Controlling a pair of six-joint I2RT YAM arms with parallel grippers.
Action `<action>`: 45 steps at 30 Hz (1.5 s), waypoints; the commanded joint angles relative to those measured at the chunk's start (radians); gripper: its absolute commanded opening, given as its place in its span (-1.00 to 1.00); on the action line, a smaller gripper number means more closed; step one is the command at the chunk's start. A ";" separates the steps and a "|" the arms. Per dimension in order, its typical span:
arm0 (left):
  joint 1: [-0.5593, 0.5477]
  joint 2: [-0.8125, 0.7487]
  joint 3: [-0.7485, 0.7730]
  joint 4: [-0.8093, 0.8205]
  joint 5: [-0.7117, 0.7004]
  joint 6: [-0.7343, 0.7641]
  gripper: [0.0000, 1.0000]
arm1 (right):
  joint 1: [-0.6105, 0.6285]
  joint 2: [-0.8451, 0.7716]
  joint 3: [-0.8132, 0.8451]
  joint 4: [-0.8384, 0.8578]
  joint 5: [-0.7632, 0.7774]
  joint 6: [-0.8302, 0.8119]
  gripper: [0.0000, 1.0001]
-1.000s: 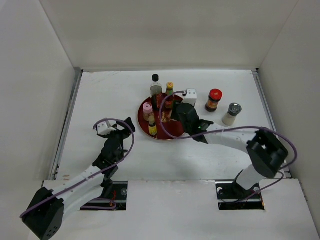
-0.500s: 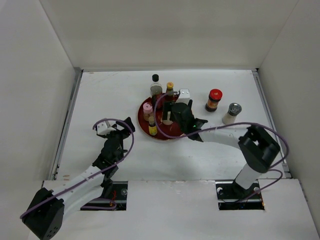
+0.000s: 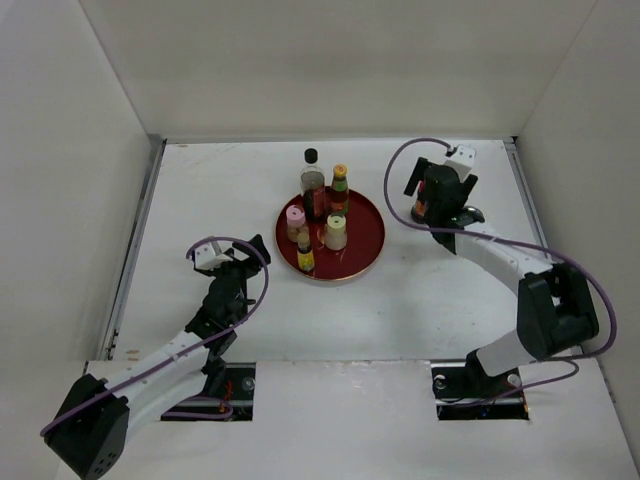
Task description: Organize the condiment bottles
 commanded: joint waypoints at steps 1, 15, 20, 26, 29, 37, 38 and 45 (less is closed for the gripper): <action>-0.003 -0.016 0.017 0.041 0.014 -0.009 0.64 | -0.058 0.049 0.113 -0.074 -0.012 -0.043 1.00; 0.005 -0.006 0.013 0.046 0.014 -0.009 0.64 | -0.118 0.262 0.230 -0.165 -0.182 -0.008 1.00; 0.000 -0.004 0.017 0.046 0.015 -0.009 0.64 | -0.118 0.268 0.230 -0.171 -0.176 0.003 0.56; 0.002 -0.006 0.017 0.043 0.014 -0.009 0.64 | -0.066 0.118 0.181 -0.064 -0.126 -0.032 0.15; 0.009 -0.001 0.015 0.044 0.017 -0.011 0.64 | 0.000 0.066 0.187 -0.058 -0.135 -0.055 0.15; -0.001 0.007 0.018 0.047 0.018 -0.011 0.64 | 0.184 0.145 0.245 0.005 -0.142 -0.060 0.15; -0.001 0.002 0.018 0.047 0.017 -0.011 0.64 | 0.196 0.165 0.257 0.016 -0.142 -0.062 0.15; 0.002 -0.007 0.015 0.044 0.012 -0.011 0.64 | 0.213 0.293 0.337 0.073 -0.161 -0.055 0.15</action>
